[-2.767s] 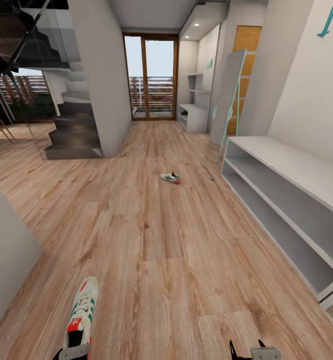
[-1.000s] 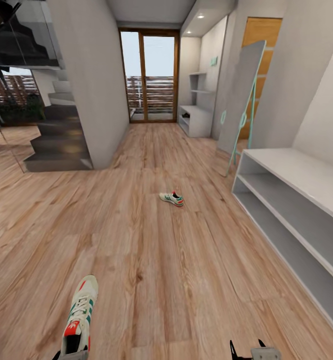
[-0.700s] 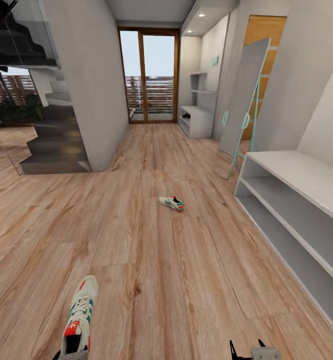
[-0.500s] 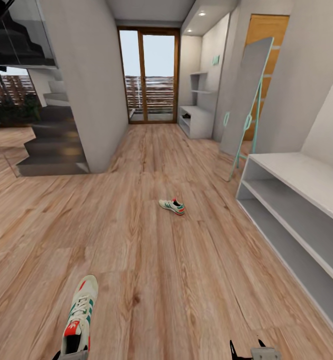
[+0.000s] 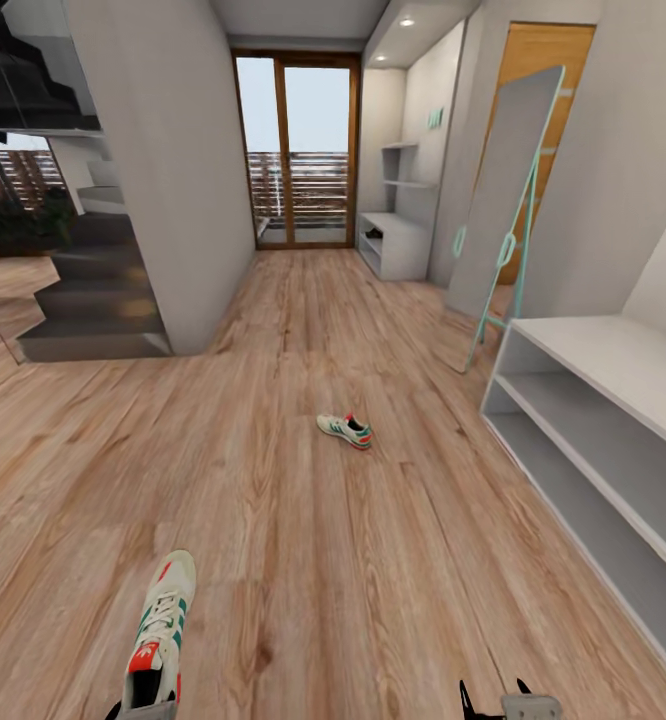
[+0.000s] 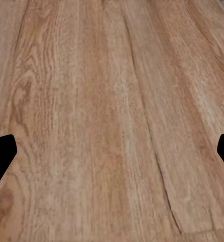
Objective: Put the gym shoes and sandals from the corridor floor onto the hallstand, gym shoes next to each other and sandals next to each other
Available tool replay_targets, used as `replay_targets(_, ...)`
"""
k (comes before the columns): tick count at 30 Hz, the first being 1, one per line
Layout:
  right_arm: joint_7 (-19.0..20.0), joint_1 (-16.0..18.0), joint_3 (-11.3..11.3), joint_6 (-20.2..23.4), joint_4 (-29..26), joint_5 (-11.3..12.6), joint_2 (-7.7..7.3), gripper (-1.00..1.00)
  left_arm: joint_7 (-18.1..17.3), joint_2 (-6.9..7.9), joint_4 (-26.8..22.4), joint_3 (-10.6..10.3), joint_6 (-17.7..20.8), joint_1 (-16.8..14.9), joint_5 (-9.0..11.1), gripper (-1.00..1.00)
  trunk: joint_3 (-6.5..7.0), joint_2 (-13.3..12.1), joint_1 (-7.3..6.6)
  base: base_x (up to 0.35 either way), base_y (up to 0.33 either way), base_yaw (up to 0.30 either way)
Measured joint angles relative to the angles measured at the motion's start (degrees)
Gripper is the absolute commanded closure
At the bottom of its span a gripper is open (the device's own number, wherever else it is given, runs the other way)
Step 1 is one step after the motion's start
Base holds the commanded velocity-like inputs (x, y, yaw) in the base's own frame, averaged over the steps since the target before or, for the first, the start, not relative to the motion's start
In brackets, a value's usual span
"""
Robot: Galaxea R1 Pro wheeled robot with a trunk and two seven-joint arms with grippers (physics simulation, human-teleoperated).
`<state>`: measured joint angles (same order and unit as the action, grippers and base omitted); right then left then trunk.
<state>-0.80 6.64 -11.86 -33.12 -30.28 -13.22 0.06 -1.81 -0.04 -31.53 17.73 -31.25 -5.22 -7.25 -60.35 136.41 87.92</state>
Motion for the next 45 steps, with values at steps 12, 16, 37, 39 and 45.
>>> replay_targets(12,0.0,0.0,0.0,0.0,0.0,0.0,0.0,-1.0,0.0,0.0,0.0,0.0,0.0,0.0,0.0,1.0,0.0,0.0,0.0,0.339,-0.054,0.0)
replay_targets(16,0.0,0.0,0.0,0.0,0.0,0.0,0.0,-1.0,0.0,0.0,0.0,0.0,0.0,0.0,0.0,1.0,0.0,0.0,0.0,0.335,-0.087,0.0)
replay_targets(37,0.0,0.0,0.0,0.0,0.0,0.0,0.0,-1.0,0.0,0.0,0.0,0.0,-0.1,0.0,0.0,1.0,0.0,0.0,0.0,0.299,-0.135,0.0)
replay_targets(39,0.0,0.0,0.0,0.0,0.0,0.0,0.05,-1.0,0.0,-0.01,0.0,0.0,-0.1,0.0,0.0,1.0,0.0,0.0,0.0,0.292,-0.142,0.0)
replay_targets(45,0.0,0.0,0.0,0.0,-0.1,0.0,0.01,-1.0,0.0,0.0,0.0,0.0,-0.1,0.0,0.0,1.0,0.0,0.0,0.01,0.289,-0.146,0.007)
